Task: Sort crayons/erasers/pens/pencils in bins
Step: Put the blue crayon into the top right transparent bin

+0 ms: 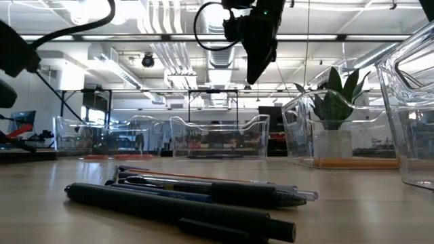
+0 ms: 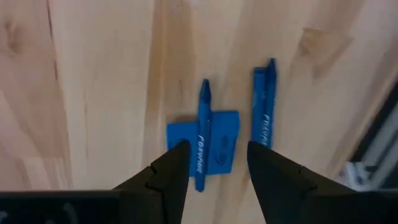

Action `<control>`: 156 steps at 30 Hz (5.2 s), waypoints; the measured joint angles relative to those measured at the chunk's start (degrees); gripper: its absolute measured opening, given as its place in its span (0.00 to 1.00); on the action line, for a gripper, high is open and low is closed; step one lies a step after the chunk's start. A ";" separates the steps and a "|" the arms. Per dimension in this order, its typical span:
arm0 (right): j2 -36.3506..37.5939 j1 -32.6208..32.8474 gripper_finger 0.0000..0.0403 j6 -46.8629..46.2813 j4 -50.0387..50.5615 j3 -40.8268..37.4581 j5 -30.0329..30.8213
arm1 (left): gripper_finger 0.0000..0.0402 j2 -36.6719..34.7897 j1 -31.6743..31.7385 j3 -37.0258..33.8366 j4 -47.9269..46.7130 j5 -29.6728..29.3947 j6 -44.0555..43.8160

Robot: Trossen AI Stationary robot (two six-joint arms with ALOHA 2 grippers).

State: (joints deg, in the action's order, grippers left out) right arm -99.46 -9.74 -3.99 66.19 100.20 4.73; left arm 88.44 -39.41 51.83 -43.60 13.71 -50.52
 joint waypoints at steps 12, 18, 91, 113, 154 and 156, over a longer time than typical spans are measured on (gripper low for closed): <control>-0.02 0.00 0.23 0.13 -0.03 0.00 -0.02 | 0.37 3.10 -0.84 -0.09 5.33 -5.65 -0.07; -0.04 0.00 0.24 0.83 -0.37 0.00 -0.02 | 0.37 3.08 -0.86 -0.72 5.60 -8.30 -0.08; 5.51 3.98 0.23 2.75 -18.55 -0.02 -9.85 | 0.03 -27.82 9.14 3.08 28.02 -66.69 25.07; 6.03 6.73 0.47 0.30 -36.44 8.71 -19.92 | 0.03 -27.46 14.09 3.12 63.14 -66.48 54.00; -0.09 6.82 0.05 -4.86 -37.49 13.03 -20.17 | 0.03 -23.84 15.10 3.32 68.66 -67.13 54.12; -0.08 6.80 0.05 -4.98 -37.20 13.03 -20.14 | 0.03 -23.71 15.21 3.25 68.70 -67.16 54.00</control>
State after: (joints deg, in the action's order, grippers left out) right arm -99.54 -2.94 -8.97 28.99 113.23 -15.41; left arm 64.73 -24.20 55.08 25.10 -53.45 3.48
